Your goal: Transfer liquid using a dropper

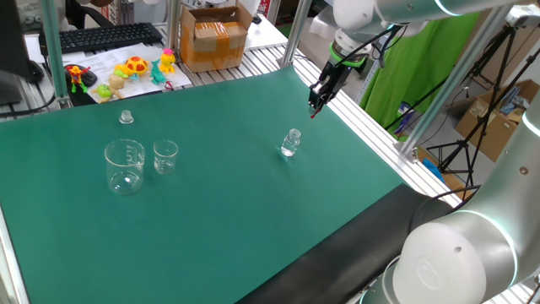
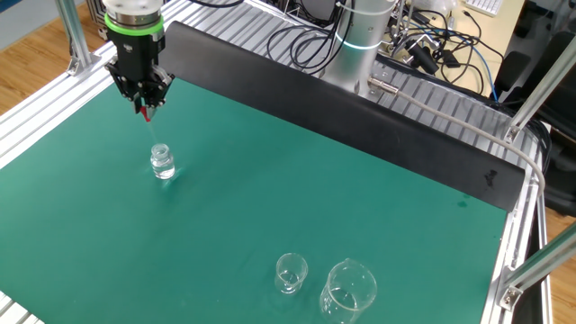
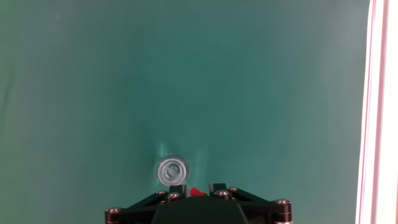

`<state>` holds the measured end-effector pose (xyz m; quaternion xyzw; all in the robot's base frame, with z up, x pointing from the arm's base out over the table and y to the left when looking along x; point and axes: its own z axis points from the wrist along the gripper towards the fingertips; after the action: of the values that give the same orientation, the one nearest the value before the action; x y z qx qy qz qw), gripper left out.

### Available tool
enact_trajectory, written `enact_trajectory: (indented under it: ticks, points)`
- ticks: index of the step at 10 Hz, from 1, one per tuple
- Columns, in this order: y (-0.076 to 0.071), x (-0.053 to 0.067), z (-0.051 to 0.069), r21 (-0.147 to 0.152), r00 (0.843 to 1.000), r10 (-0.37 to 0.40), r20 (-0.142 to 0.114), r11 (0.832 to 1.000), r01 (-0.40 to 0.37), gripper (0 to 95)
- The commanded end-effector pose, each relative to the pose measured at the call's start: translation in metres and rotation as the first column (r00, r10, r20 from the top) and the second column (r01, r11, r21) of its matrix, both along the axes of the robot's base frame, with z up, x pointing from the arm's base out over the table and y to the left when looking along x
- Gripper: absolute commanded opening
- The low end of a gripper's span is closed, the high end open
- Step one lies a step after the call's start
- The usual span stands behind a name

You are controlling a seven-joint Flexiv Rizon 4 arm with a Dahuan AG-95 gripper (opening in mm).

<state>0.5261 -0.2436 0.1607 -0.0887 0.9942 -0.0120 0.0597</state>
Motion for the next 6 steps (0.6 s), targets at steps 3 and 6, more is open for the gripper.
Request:
enact_trajectory:
  ticks: [3,6]
  points:
    - [0.0,0.0004,0.0003,0.001,1.0,0.001,0.0,1.0,-0.001,0.0]
    - [0.0011,0.0011,0.0039,-0.005,1.0,0.003,-0.001,1.0,-0.003,0.0]
